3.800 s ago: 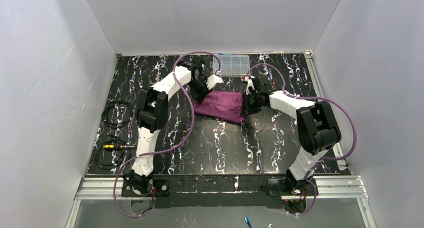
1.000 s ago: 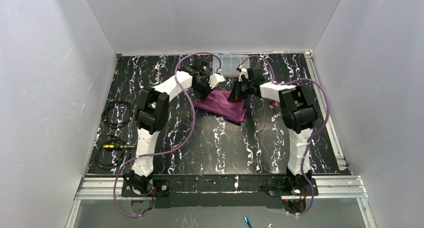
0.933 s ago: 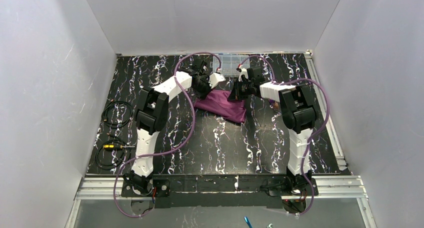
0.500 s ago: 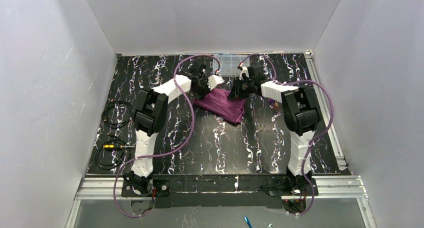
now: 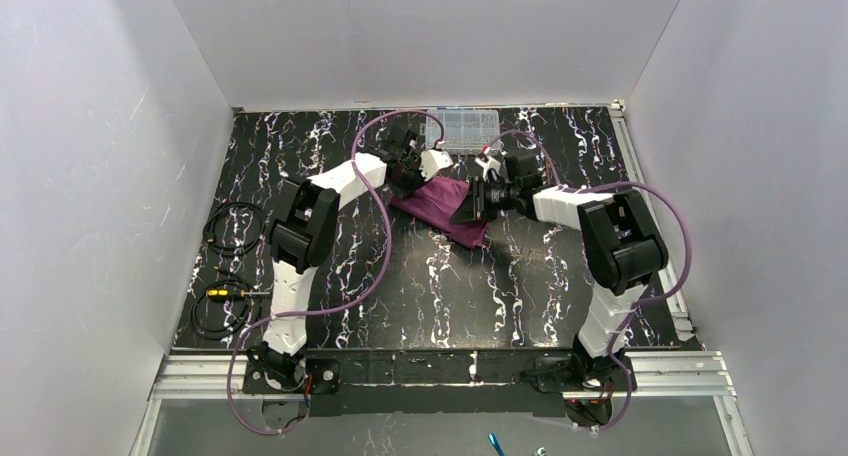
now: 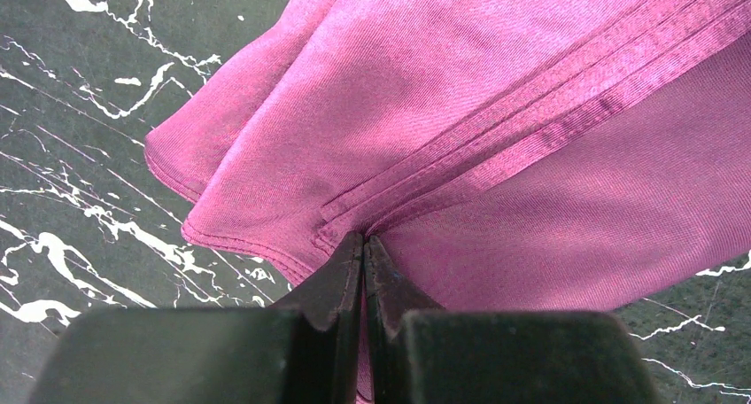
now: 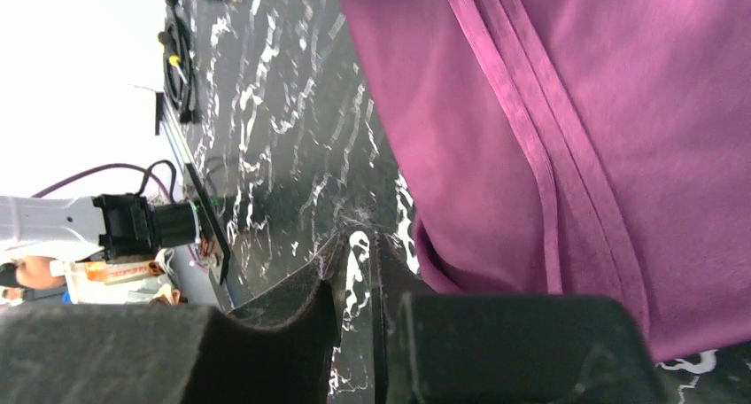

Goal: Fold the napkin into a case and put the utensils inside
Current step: Smooth out the 2/3-rectangle-folded napkin at the center of the board.

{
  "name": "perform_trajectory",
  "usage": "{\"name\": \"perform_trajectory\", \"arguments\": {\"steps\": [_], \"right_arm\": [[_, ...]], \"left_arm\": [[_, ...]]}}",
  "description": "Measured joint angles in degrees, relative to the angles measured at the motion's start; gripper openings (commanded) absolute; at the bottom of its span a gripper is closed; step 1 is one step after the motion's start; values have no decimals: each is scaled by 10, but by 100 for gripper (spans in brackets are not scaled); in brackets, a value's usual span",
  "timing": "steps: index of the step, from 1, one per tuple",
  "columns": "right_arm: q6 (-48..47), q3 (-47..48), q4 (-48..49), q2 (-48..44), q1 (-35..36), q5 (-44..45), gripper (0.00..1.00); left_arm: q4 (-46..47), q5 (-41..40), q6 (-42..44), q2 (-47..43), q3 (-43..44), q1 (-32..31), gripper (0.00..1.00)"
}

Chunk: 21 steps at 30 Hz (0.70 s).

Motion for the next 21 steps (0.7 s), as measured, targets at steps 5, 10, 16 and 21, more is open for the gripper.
{"name": "perform_trajectory", "arguments": {"steps": [5,10,16,21], "right_arm": [[-1,-29,3,44,0,-10,19],[3,-33,22,83,-11,-23,19],[13,-33,53,98,-18,-45,18],[22,-34,76,105,-20,-50,18]], "left_arm": [[3,-3,-1,0,0,0,5],[9,-22,0,0,0,0,35],[-23,-34,0,-3,24,4,43],[-94,-6,-15,-16,79,7,50]]}}
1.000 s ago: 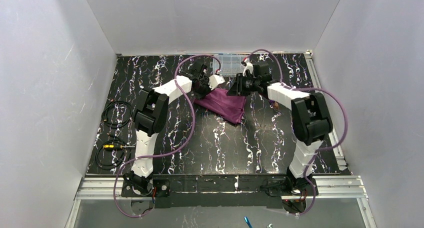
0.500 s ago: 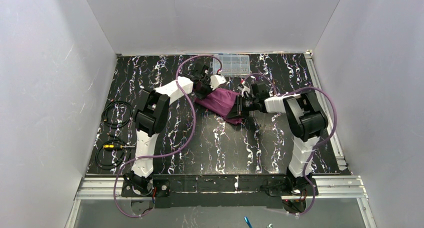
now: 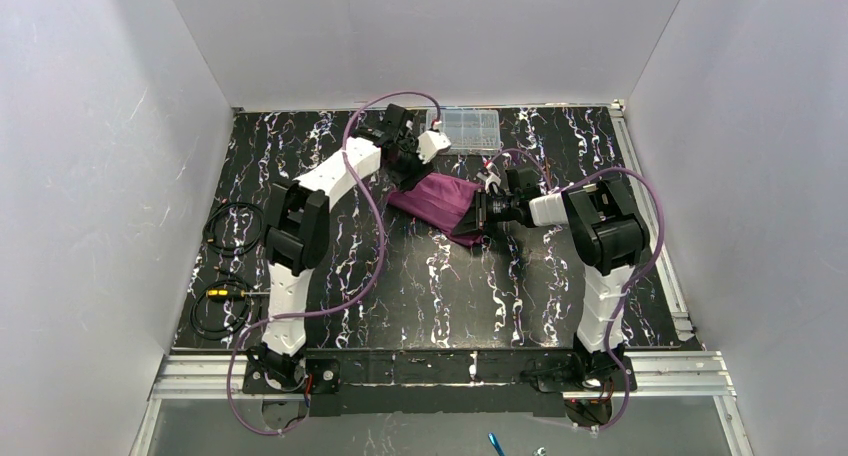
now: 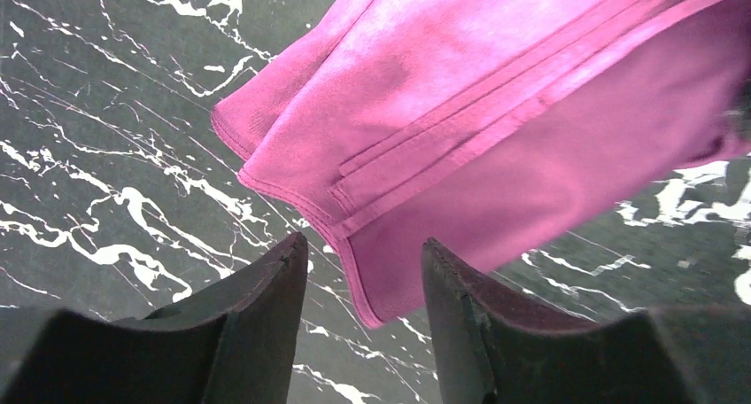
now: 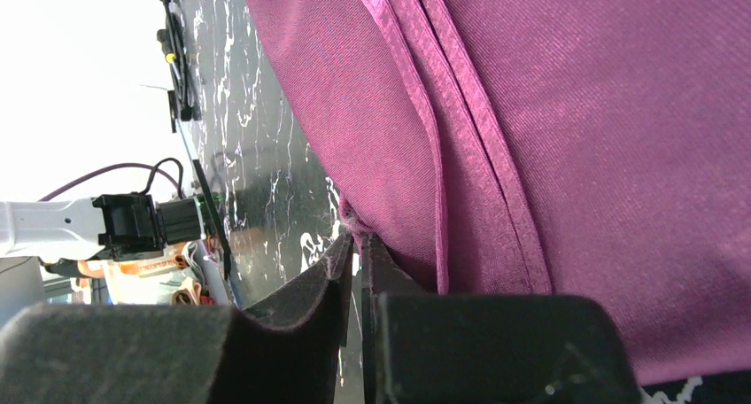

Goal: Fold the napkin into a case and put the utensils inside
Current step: Smooth out the 2/3-rectangle-folded napkin at the center of the board.

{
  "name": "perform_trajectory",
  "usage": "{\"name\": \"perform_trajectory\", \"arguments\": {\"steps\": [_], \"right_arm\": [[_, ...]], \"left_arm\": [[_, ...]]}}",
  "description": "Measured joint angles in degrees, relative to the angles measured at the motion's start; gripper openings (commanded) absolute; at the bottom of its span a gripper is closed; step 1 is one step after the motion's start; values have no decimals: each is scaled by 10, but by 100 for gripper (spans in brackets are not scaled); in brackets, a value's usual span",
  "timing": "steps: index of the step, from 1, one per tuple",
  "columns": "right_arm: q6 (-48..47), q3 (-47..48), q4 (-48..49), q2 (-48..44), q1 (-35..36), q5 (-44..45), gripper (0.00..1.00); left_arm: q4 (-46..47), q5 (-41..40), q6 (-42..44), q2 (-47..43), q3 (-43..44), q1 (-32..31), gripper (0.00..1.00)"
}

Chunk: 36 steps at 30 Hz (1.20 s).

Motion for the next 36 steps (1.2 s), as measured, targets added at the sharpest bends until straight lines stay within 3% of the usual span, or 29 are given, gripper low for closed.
{"name": "perform_trajectory", "arguments": {"steps": [4,12,21,29,36], "right_arm": [[4,-1,8,4,-2,-5,17],[7,-1,18,11,-5,-20,18],[10,-1,19,12,-6,-22,17],[18,-1,19,12,-6,-22,17],[19,-1,19,12,-6,-21,17]], "left_arm": [[-40,41,-31,-20,30,0,50],[-105,245,-157,-9,62,-5,25],[-111,412,-321,75,-3,5,15],[-59,458,-421,89,-32,57,12],[-31,450,-449,109,-20,84,11]]}}
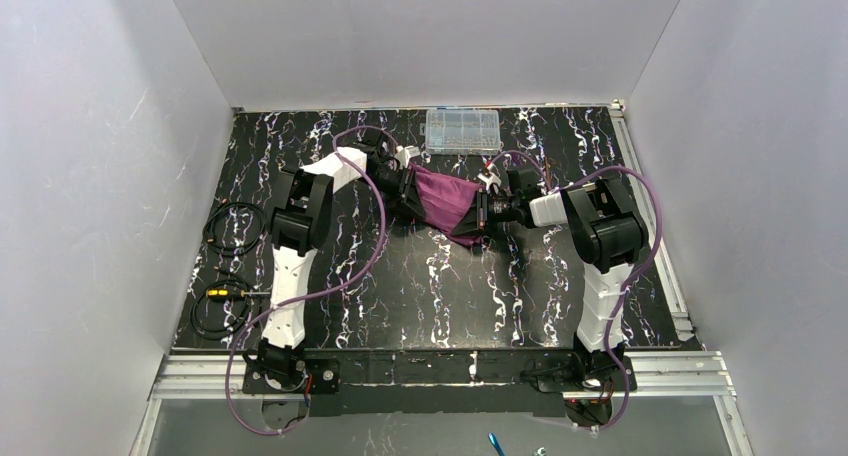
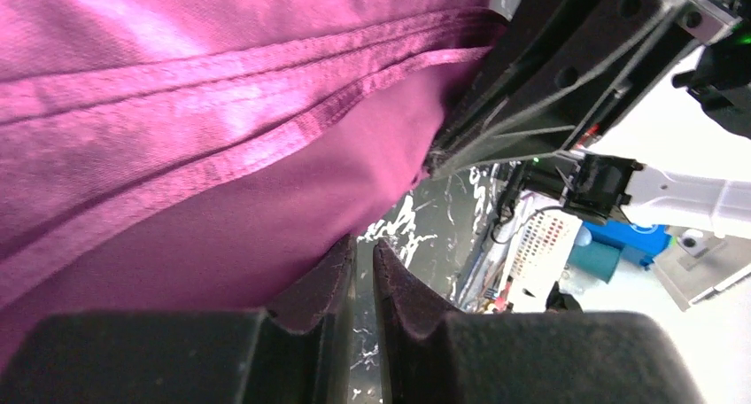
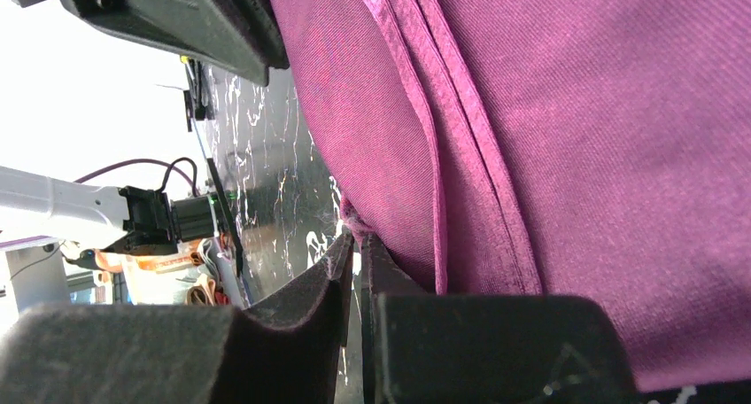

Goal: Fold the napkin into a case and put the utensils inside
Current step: Smooth out the 2/3-rectangle-folded napkin at the center of the board.

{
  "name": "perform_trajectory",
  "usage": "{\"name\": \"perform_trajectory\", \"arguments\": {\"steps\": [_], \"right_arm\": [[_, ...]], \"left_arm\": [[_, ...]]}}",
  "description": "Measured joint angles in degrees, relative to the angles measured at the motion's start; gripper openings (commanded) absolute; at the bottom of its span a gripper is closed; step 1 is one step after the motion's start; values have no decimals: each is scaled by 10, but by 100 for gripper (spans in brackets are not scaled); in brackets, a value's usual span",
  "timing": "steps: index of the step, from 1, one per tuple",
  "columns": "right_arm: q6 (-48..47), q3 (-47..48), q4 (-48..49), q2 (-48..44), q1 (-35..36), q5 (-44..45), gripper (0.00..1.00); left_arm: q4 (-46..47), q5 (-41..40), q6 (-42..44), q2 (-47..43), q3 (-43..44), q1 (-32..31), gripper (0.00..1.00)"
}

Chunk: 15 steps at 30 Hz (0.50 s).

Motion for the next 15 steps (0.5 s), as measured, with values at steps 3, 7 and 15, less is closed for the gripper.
{"name": "perform_trajectory", "arguments": {"steps": [3,7,15], "right_arm": [[2,0,0,0,0,1,17],[5,-1,2,0,0,1,17],[17,-11,17,-2,0,1,18]], "left_arm": [[1,-22,7,2,3,0,11],[1,-59,21,2,6,0,11],[5,-88,33,2,11,1,10]]}}
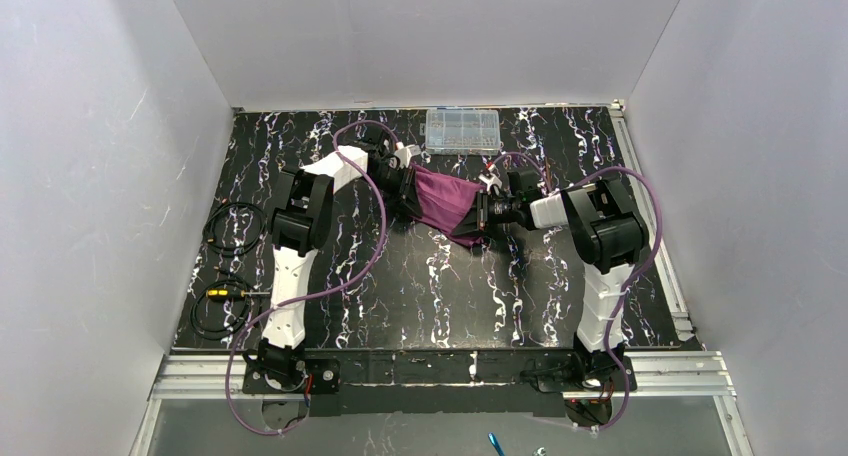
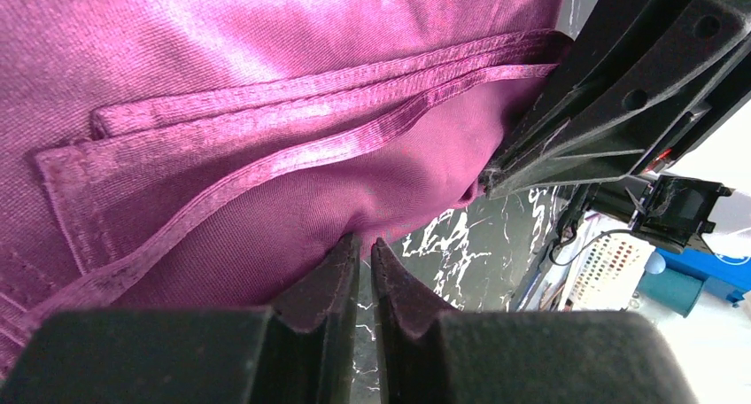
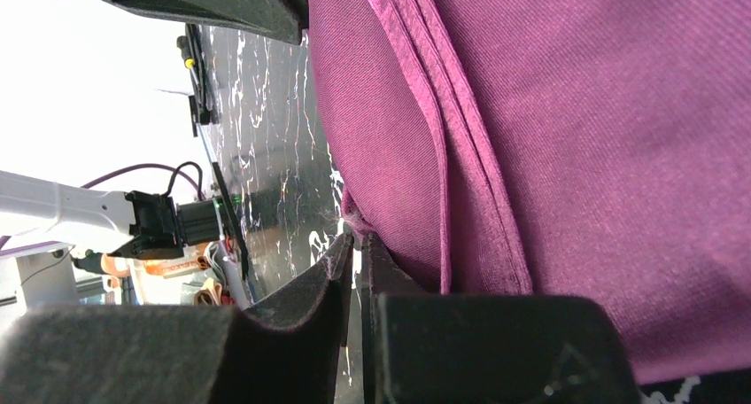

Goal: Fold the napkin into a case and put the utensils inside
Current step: Smooth out the 2/3-rectangle-folded napkin at the center of the board.

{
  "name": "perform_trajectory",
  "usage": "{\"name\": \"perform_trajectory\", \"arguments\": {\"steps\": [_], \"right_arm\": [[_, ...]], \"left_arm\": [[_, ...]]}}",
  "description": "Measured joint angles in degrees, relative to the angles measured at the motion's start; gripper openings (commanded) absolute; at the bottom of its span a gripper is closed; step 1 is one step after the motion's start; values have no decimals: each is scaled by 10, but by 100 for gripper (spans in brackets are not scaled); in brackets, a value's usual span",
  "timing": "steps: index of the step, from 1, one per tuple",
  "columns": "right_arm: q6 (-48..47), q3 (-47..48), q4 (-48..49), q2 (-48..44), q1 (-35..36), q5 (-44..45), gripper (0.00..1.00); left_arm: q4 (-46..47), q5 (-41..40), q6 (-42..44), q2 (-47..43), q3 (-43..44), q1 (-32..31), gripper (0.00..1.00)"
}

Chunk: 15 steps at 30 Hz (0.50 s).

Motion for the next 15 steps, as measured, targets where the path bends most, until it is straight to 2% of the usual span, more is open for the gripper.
{"name": "perform_trajectory", "arguments": {"steps": [3,9,13,15], "right_arm": [[4,0,-1,-3,0,2,22],[22,16,-27,-34,0,15,40],[-5,119,-102,-40,-1,45,48],[-46,186,-155,-40,-1,77,48]], "left_arm": [[0,-1,1,0,1,2,10],[5,4,1,0,1,12,13],[7,7,3,0,1,14,18],[8,7,4,-2,1,14,26]]}}
